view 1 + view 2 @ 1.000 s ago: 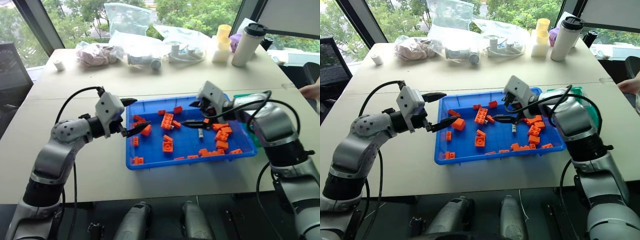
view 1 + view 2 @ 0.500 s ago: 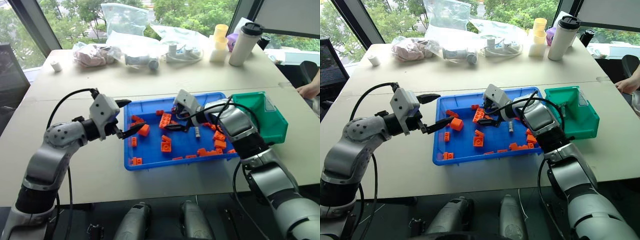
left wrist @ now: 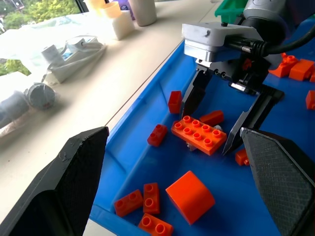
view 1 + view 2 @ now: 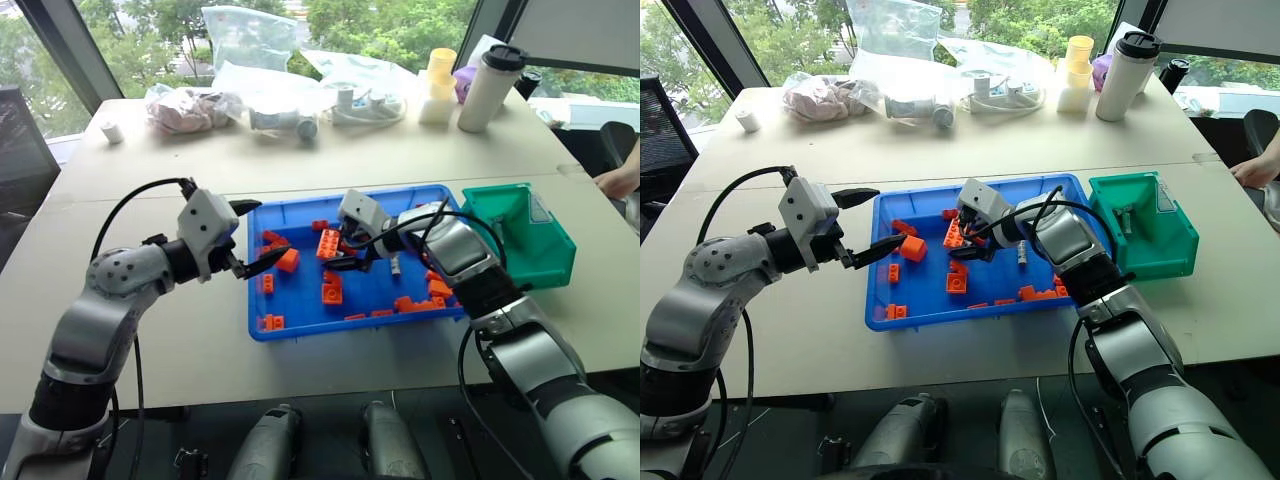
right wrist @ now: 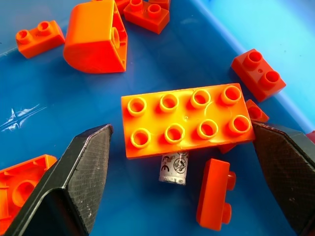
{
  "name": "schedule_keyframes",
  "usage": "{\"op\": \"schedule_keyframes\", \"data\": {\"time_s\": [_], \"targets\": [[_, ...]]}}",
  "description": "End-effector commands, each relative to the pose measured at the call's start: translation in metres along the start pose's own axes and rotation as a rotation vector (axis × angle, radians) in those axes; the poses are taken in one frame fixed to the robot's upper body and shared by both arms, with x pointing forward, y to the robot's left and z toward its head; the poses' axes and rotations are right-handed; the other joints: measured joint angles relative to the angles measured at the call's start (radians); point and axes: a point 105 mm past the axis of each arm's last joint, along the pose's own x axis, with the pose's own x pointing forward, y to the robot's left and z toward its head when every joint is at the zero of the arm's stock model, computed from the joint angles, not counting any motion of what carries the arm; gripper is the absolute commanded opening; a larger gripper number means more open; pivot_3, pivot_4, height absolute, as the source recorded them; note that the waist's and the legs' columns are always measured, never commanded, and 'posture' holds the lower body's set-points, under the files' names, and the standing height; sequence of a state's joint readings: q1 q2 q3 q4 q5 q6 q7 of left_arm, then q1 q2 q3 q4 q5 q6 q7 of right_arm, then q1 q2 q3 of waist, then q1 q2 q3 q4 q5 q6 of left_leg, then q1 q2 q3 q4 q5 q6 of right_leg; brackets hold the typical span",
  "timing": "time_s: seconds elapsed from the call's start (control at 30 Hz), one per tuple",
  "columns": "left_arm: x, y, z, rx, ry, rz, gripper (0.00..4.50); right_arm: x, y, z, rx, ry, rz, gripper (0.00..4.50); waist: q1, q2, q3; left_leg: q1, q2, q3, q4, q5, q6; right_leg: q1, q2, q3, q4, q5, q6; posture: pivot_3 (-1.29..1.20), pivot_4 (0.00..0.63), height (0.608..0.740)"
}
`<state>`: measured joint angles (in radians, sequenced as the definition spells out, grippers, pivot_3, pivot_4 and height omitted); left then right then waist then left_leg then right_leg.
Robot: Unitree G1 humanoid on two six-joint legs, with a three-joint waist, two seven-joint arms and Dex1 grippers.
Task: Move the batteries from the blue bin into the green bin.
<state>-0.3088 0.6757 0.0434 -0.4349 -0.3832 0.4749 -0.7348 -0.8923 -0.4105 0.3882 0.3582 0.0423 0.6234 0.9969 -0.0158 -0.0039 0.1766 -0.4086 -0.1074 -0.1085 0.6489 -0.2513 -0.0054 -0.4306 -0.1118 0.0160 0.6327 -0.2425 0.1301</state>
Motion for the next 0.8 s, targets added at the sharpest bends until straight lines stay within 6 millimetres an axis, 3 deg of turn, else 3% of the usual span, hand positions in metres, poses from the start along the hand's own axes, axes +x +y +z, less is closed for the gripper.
{"op": "schedule_keyframes", "data": {"time_s": [0.03,0.1,0.13,0.33,0.47,0.63,0.8], "targets": [[-0.004,0.001,0.011,0.036,-0.031,0.016,4.50,-0.003,-0.003,0.017,-0.056,-0.034,-0.013,3.97,0.000,0.000,0.000,0.000,0.000,0.000,0.000,0.000,0.000,0.000,0.000,0.000,0.000,0.000,0.000,0.00,0.150,0.740],[-0.004,0.001,0.010,0.036,-0.030,0.016,4.50,-0.003,-0.003,0.019,-0.055,-0.041,-0.012,3.20,0.000,0.000,0.000,0.000,0.000,0.000,0.000,0.000,0.000,0.000,0.000,0.000,0.000,0.000,0.000,0.00,0.150,0.740],[-0.004,0.001,0.010,0.036,-0.030,0.016,4.50,-0.004,-0.003,0.021,-0.056,-0.044,-0.010,3.11,0.000,0.000,0.000,0.000,0.000,0.000,0.000,0.000,0.000,0.000,0.000,0.000,0.000,0.000,0.000,0.00,0.150,0.740],[-0.004,0.000,0.010,0.036,-0.030,0.017,4.50,-0.018,0.008,0.036,-0.098,-0.083,0.025,3.11,0.000,0.000,0.000,0.000,0.000,0.000,0.000,0.000,0.000,0.000,0.000,0.000,0.000,0.000,0.000,0.00,0.150,0.740],[-0.004,0.000,0.010,0.034,-0.029,0.015,4.50,-0.029,0.065,0.050,-0.230,-0.136,0.235,3.11,0.002,0.000,0.000,0.000,0.000,0.000,0.000,0.000,0.000,0.000,0.000,0.000,0.000,0.000,0.000,0.00,0.150,0.740],[-0.003,0.000,0.011,0.033,-0.033,0.013,4.50,-0.015,0.094,0.036,-0.270,-0.086,0.333,3.11,0.002,0.000,0.000,0.000,0.000,0.000,0.000,0.000,0.000,0.000,0.000,0.000,0.000,0.000,0.000,0.00,0.150,0.740],[-0.002,0.000,0.011,0.033,-0.034,0.013,4.50,-0.004,0.099,0.036,-0.263,-0.091,0.366,3.11,0.002,0.000,0.000,0.000,0.000,0.000,0.000,0.000,0.000,0.000,0.000,0.000,0.000,0.000,0.000,0.00,0.150,0.740]]}}
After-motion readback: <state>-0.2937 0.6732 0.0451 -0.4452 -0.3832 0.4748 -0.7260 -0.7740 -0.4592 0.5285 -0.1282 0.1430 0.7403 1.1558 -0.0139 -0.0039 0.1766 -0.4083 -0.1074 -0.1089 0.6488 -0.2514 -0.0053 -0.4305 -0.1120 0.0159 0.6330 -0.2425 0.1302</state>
